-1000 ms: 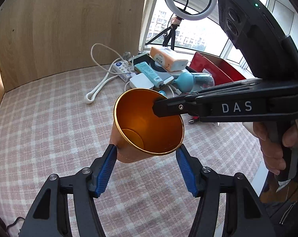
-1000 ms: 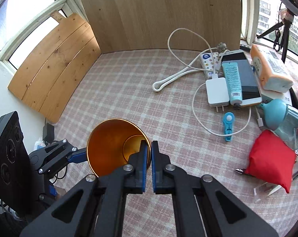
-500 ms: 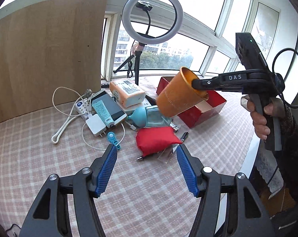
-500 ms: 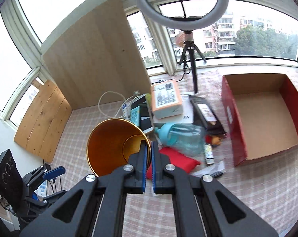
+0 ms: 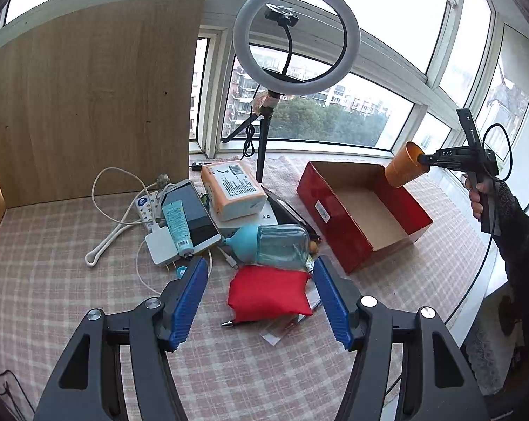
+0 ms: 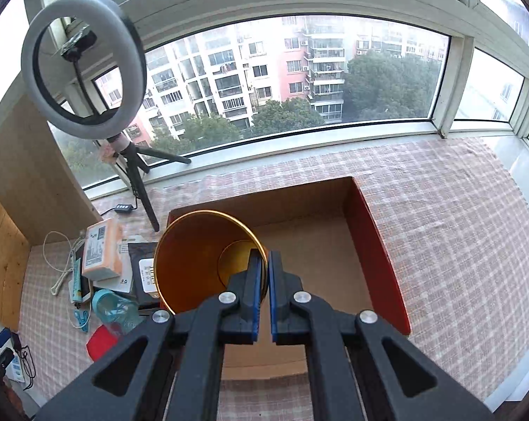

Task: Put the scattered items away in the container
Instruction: 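Carry the orange cup with the right gripper over the red box, then lower the cup into the red box and open the right gripper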

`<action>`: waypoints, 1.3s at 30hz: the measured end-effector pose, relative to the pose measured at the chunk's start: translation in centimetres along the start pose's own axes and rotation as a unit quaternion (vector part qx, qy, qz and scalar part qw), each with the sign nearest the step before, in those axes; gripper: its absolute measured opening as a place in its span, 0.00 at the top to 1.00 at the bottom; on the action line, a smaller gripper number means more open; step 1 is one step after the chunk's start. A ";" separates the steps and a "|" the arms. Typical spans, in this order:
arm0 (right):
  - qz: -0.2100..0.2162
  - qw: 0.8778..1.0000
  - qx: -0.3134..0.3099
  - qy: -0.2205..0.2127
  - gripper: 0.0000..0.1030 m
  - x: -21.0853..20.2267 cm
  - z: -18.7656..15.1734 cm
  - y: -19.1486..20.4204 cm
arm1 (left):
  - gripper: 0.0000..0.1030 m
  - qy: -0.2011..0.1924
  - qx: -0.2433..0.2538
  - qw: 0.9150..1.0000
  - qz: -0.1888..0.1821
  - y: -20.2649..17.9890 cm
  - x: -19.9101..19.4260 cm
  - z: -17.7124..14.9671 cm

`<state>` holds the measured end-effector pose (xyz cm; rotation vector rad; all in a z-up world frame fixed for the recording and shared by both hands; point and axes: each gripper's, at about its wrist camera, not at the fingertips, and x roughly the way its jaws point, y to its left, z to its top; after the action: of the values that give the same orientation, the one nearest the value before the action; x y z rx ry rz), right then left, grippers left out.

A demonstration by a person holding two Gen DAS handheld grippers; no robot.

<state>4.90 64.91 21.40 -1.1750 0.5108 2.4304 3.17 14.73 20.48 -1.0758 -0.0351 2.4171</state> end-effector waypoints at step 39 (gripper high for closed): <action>0.087 0.988 -0.043 0.116 0.81 18.0 2.2 7.2 | 0.41 0.057 -0.044 0.997 0.041 0.3 5.0 -0.6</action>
<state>-10.37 63.16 9.36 -1.5204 0.6062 2.4941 0.61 16.64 16.54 -1.2764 -0.0613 2.4412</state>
